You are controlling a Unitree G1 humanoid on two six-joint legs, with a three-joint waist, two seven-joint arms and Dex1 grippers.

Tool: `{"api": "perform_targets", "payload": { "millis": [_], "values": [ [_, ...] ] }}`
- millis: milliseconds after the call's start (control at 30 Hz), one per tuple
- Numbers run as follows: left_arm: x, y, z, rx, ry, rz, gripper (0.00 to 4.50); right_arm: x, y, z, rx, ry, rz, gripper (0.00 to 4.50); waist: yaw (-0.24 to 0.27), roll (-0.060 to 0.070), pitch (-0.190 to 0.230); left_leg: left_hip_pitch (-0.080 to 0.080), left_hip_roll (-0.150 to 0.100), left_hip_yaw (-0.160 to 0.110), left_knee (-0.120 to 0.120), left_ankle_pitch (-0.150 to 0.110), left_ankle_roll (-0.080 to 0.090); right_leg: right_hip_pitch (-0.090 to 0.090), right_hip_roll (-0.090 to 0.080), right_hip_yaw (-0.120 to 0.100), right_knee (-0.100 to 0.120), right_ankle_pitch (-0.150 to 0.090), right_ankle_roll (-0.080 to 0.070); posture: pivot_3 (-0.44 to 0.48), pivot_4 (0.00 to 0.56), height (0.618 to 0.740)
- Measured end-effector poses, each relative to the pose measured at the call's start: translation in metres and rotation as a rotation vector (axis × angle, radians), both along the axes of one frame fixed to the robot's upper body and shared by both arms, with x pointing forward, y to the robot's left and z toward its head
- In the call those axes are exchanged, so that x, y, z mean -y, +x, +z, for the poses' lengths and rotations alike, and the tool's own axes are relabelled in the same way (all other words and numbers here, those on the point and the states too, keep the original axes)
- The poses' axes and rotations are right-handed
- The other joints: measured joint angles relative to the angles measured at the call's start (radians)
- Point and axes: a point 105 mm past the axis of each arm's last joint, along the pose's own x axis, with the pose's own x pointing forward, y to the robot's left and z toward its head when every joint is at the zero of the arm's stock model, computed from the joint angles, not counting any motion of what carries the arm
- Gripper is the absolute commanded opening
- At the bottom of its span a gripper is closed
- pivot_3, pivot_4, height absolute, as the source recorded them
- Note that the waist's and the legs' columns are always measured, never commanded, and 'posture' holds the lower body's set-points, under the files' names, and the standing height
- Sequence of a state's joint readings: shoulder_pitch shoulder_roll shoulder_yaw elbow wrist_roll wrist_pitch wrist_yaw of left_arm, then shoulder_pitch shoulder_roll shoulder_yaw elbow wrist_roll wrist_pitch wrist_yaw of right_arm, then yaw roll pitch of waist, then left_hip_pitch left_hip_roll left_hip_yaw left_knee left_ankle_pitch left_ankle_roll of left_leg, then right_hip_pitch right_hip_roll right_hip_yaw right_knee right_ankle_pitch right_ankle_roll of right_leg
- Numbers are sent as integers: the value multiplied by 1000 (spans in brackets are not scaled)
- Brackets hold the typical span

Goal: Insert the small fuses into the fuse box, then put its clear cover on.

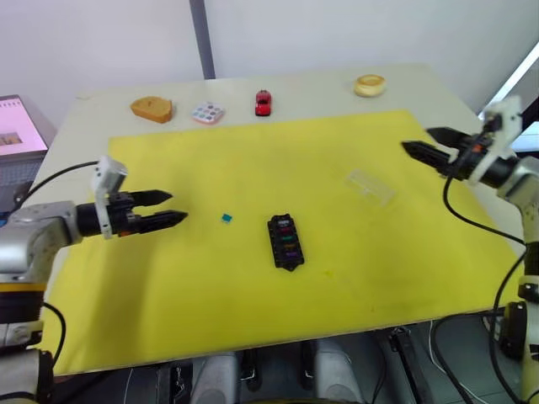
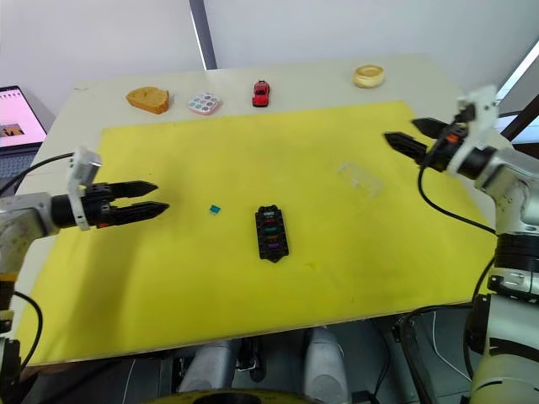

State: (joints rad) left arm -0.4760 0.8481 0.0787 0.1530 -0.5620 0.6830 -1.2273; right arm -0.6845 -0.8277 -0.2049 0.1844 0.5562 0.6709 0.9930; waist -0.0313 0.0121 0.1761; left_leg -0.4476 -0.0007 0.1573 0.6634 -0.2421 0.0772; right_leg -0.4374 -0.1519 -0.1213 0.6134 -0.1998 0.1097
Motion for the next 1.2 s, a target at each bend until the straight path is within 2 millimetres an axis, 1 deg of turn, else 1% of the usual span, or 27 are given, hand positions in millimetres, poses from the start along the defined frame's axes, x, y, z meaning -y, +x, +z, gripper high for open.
{"api": "perform_targets", "payload": {
  "millis": [100, 167, 200, 233, 300, 367, 433, 567, 700, 767, 867, 967, 1067, 1200],
  "values": [
    [21, 3, -18, -70, 9, -97, 4500, -66, -25, -7, -39, -90, 262, 4421, 12, 0, 0, -1, 0, 0, 0, 0, 0, -1, 0, 0, 0, 0, 0, 0, 150, 740],
    [30, 3, -28, -117, 1, -136, 4500, -100, -44, -14, -53, -118, 402, 4421, 16, -1, 0, -3, 0, 0, 1, 0, 0, -3, 0, 0, 0, 0, 0, 0, 150, 740],
    [32, 4, -31, -133, -4, -143, 4500, -112, -53, -17, -56, -139, 451, 4421, 20, -1, 0, -4, 0, -1, 2, 0, 0, -4, -1, 0, 1, 0, 0, 0, 150, 740],
    [33, 6, -33, -141, -2, -147, 4500, -122, -61, -21, -59, -154, 493, 4421, 23, -1, 0, -5, 0, -1, 3, 0, 0, -4, -1, -1, 1, 0, 0, 0, 150, 740],
    [35, 9, -33, -139, 3, -164, 4500, -137, -74, -28, -71, -152, 545, 4421, 27, -2, 0, -6, 0, -2, 4, -1, 1, -4, -2, -2, 0, 1, -1, 0, 150, 740],
    [37, 13, -35, -148, -8, -167, 4500, -150, -83, -31, -105, -77, 572, 4421, 27, -2, -1, -6, 0, -2, 4, -1, 1, -4, -3, -2, -1, 1, -4, 0, 150, 740],
    [44, 17, -36, -159, -10, -194, 4500, -158, -86, -30, -137, 9, 581, 4421, 36, -2, -1, -6, 0, -3, 4, -1, 1, -4, -2, -2, -1, 2, -4, 0, 150, 740],
    [50, 20, -38, -176, 9, -243, 4500, -158, -89, -26, -155, 44, 555, 4421, 46, -2, -1, -6, -2, -3, 4, -2, 2, -5, -3, -3, -1, 1, -5, 0, 150, 740],
    [59, 23, -39, -198, 11, -268, 4500, -154, -85, -32, -181, 24, 504, 4421, 47, -2, -1, -5, -2, -3, 5, -2, 3, -4, -3, -3, -1, 1, -5, 0, 150, 740],
    [64, 26, -40, -213, 1, -278, 4500, -147, -82, -37, -192, -19, 463, 4421, 51, -2, -1, -5, -3, -3, 5, -2, 3, -4, -3, -3, -1, 1, -5, 0, 150, 740],
    [72, 28, -42, -223, -1, -296, 4500, -132, -77, -48, -209, -110, 383, 4421, 64, -2, -1, -5, -3, -4, 8, -3, 5, -3, -4, -4, -1, 1, -6, 0, 150, 740],
    [79, 29, -44, -236, -18, -307, 4500, -122, -77, -58, -234, -166, 341, 4421, 72, -2, -1, -7, -2, -5, 13, -5, 8, -2, -3, -5, -1, 0, -6, 0, 150, 740],
    [84, 31, -43, -256, -39, -308, 4500, -119, -79, -58, -224, -201, 332, 4421, 73, -2, -1, -9, -2, -7, 19, -7, 11, -2, -4, -6, -1, 0, -6, 0, 150, 740],
    [90, 33, -44, -283, -82, -304, 4500, -116, -80, -63, -228, -230, 323, 4421, 75, -2, -2, -10, -5, -7, 21, -8, 14, 0, -7, -6, -2, 0, -6, 0, 150, 740]
  ]
}}
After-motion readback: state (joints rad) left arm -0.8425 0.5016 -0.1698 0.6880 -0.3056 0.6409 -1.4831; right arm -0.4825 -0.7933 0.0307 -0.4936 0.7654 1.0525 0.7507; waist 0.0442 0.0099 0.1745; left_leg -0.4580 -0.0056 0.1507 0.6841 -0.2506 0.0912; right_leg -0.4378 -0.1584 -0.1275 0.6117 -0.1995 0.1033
